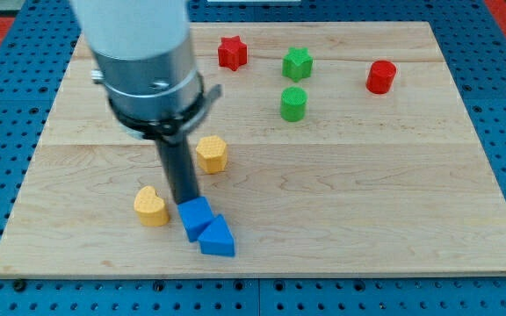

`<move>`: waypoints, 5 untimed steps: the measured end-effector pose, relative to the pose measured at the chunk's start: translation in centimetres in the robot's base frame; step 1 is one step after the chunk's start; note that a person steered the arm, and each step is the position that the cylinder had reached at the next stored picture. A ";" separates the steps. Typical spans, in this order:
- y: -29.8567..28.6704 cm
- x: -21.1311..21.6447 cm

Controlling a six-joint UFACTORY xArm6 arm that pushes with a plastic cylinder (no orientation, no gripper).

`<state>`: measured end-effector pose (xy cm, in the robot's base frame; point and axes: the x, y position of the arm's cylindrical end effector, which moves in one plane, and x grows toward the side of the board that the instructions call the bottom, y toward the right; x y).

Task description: Separate the yellow and blue blocks

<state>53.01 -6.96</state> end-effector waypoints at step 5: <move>-14.6 -1.5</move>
<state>51.51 -21.57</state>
